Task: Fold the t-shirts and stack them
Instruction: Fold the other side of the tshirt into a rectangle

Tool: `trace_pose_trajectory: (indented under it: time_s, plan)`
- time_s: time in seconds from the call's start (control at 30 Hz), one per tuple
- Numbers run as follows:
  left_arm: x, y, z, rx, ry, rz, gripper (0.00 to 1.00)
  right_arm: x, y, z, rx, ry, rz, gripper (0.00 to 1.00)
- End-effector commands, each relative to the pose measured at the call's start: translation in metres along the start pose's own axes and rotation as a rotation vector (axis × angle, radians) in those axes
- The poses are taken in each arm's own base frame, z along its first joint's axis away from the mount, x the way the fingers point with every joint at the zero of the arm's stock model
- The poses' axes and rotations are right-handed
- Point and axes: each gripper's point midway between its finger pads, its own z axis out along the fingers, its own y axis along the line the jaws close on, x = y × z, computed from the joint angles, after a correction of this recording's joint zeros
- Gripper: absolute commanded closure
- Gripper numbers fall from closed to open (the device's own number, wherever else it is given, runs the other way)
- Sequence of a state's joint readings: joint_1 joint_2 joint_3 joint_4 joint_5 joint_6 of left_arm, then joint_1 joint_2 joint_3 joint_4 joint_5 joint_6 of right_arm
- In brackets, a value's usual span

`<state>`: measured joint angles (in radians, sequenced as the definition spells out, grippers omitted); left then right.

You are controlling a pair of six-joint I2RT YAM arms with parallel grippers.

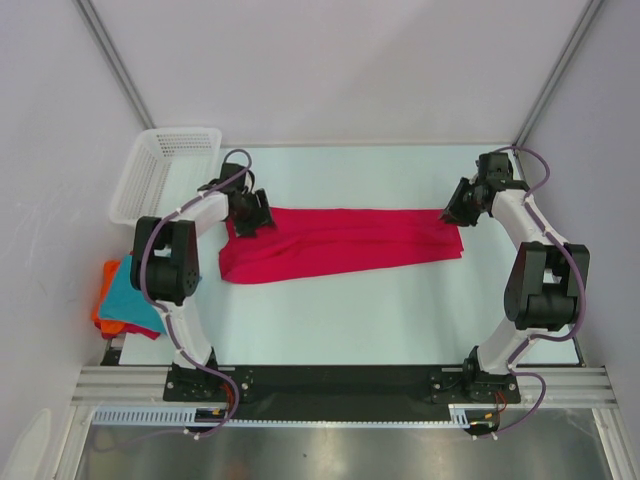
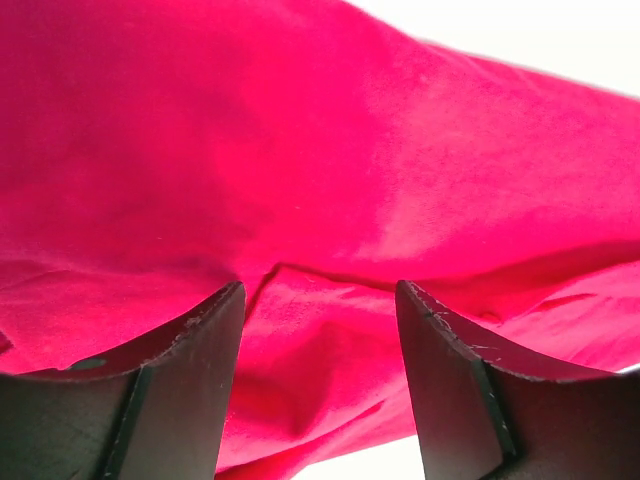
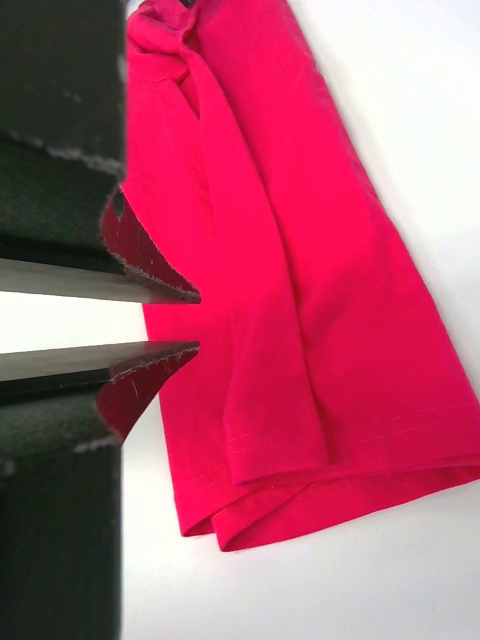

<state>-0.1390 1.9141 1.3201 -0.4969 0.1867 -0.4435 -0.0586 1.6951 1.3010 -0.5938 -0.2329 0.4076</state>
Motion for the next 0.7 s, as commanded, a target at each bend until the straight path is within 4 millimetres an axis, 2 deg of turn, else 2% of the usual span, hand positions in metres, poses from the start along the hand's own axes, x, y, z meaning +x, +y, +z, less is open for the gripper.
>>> trace_pose_trajectory:
  time_s: [0.0, 0.2, 0.33, 0.57, 0.67]
  plan:
    - [0.002, 0.003, -0.007, -0.009, -0.021, 0.008, 0.33, -0.007, 0.002, -0.011, -0.007, -0.041, -0.02, 0.73]
    - [0.01, 0.003, 0.0, 0.012, 0.0, 0.003, 0.38, -0.006, 0.001, -0.01, -0.004, -0.037, -0.022, 0.74]
    - [0.011, 0.001, 0.002, 0.027, 0.007, 0.002, 1.0, -0.007, 0.002, -0.012, -0.005, -0.041, -0.023, 0.74]
    - [0.012, 0.001, 0.002, 0.03, 0.007, 0.002, 1.0, -0.006, 0.001, -0.011, -0.002, -0.038, -0.022, 0.74]
    - [0.006, -0.003, -0.008, 0.036, -0.016, 0.007, 1.0, -0.006, 0.002, -0.011, -0.006, -0.039, -0.022, 0.74]
